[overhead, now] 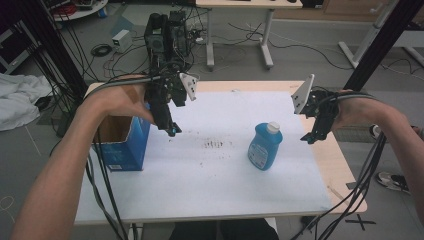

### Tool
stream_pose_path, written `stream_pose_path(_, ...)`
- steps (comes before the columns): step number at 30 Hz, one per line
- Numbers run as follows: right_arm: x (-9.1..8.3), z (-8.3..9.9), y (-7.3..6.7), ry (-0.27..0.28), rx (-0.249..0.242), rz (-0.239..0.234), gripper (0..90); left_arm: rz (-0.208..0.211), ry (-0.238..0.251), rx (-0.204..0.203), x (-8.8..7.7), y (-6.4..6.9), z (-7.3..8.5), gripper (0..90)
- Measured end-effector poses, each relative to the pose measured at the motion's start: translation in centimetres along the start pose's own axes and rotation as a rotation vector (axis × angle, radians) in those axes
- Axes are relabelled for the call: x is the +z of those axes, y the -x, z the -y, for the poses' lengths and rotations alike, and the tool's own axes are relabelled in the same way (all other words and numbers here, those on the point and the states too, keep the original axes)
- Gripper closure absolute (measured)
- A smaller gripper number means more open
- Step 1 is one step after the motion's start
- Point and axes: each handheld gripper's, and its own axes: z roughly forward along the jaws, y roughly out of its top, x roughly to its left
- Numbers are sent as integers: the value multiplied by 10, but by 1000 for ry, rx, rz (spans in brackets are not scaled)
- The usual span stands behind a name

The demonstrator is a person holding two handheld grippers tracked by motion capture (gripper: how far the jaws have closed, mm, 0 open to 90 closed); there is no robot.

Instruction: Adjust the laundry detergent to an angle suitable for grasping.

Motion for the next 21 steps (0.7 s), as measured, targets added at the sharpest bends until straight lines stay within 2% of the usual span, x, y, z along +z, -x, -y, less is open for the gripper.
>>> stream_pose_path(10,-2,1,-1,4,5,-2,113,-3,6,-12,-1,0,1,188)
stream_pose_path(17,-1,-1,-2,6,4,9,113,-1,-5,-7,-1,4,0,189)
stream_pose_path(21,0,-3,-2,9,1,-4,113,-5,-2,-11,-1,3,2,189)
